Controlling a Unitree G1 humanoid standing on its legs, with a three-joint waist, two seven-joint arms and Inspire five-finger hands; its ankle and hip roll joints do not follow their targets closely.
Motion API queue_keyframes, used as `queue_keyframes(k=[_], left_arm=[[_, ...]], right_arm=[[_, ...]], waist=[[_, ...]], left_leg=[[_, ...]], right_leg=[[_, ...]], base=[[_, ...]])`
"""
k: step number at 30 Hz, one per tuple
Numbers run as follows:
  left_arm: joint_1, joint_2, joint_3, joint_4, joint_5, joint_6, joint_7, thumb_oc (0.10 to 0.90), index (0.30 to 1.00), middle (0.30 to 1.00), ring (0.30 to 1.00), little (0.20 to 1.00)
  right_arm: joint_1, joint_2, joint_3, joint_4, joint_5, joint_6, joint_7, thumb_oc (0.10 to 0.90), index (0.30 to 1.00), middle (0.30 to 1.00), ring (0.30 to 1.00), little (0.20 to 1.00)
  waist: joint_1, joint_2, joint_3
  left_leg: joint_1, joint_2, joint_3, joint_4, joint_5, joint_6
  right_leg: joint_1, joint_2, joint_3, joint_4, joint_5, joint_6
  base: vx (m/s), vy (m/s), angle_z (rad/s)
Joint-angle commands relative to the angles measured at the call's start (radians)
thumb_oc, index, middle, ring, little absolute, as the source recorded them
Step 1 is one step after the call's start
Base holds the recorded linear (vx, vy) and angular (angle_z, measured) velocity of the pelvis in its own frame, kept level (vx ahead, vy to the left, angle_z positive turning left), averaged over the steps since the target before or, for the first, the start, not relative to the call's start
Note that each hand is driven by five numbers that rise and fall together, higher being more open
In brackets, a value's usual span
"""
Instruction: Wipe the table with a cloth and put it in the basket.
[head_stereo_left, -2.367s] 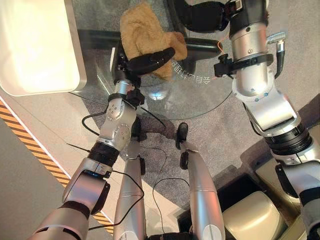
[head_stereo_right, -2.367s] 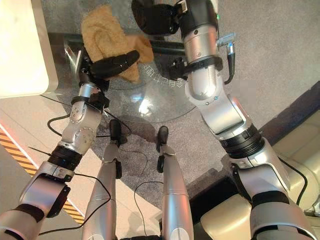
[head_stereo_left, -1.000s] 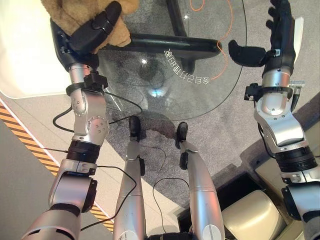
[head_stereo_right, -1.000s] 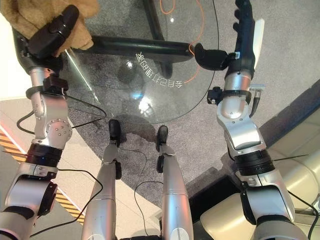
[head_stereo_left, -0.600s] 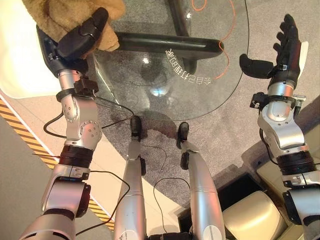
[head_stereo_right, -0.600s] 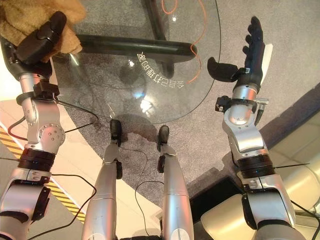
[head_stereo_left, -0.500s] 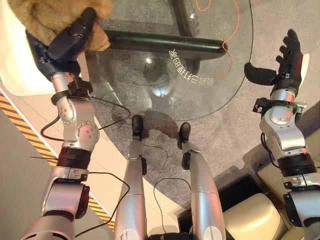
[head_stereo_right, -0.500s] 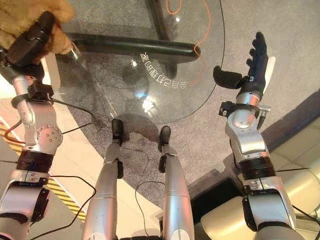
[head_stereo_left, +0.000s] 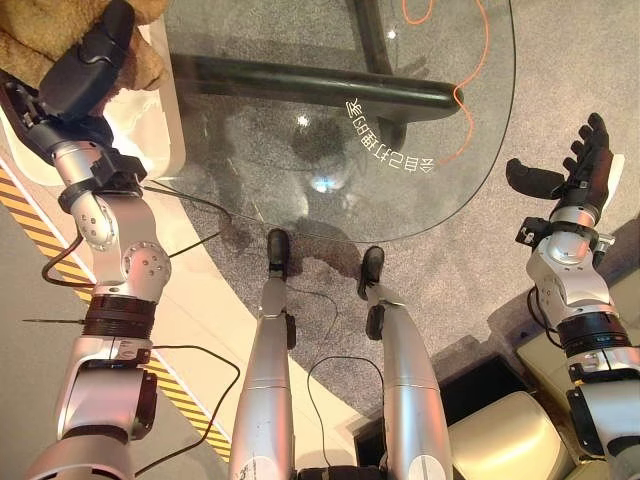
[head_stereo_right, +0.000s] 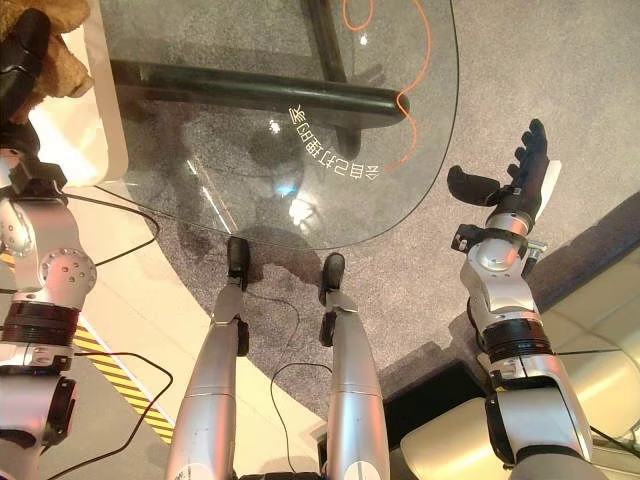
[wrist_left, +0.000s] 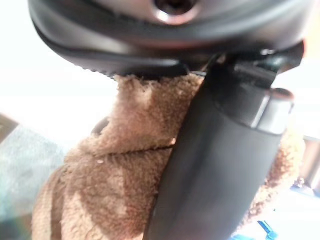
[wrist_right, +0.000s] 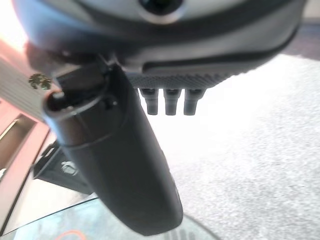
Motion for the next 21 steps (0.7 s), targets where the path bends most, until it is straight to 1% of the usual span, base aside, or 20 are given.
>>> queue_keyframes(k=[1,6,9,16,21], left_arm=[[-0.139,0.063,0.095,-0.028,0.055,-0.172,0.02,0.1,0.3,0.3,0.3,0.2],[-0.155,0.094,0.089,0.011,0.111,-0.153,0.12,0.1,0.3,0.3,0.3,0.2],[-0.167,0.134,0.08,0.068,0.126,-0.145,0.174,0.1,0.3,0.3,0.3,0.2],[-0.19,0.183,0.058,0.149,0.123,-0.132,0.225,0.1,0.3,0.3,0.3,0.2],[-0.195,0.209,0.045,0.193,0.168,-0.088,0.26,0.1,0.3,0.3,0.3,0.2]], right_arm=[[0.01,-0.101,-0.044,-0.002,0.027,-0.077,-0.018,0.8,0.9,0.9,0.9,0.9],[0.003,-0.104,-0.03,0.034,0.04,-0.072,-0.007,0.8,0.9,0.9,0.9,0.9],[-0.005,-0.108,-0.015,0.067,0.051,-0.072,0.008,0.8,0.9,0.9,0.9,0.9],[-0.008,-0.117,0.007,0.105,0.077,-0.076,0.024,0.8,0.9,0.9,0.9,0.9],[-0.004,-0.117,0.014,0.118,0.082,-0.083,0.036,0.8,0.9,0.9,0.9,0.9]], waist=[[-0.015,0.065,-0.024],[-0.014,0.066,-0.024],[-0.014,0.064,-0.024],[-0.018,0.063,-0.024],[-0.019,0.061,-0.024]], left_leg=[[-0.005,-0.037,0.045,0.179,-0.17,0.041],[-0.014,-0.038,0.041,0.185,-0.17,0.041],[-0.022,-0.035,0.04,0.196,-0.172,0.039],[-0.037,-0.033,0.038,0.209,-0.174,0.037],[-0.039,-0.032,0.036,0.21,-0.172,0.037]], right_leg=[[0.1,0.054,-0.051,-0.155,0.056,0.005],[0.094,0.057,-0.05,-0.151,0.054,0.002],[0.089,0.057,-0.05,-0.146,0.052,0.001],[0.077,0.06,-0.05,-0.134,0.048,-0.003],[0.076,0.063,-0.049,-0.131,0.045,-0.005]], base=[[0.0,0.0,0.0],[0.0,0.0,0.0],[0.0,0.0,0.0],[0.0,0.0,0.0],[0.0,0.0,0.0]])
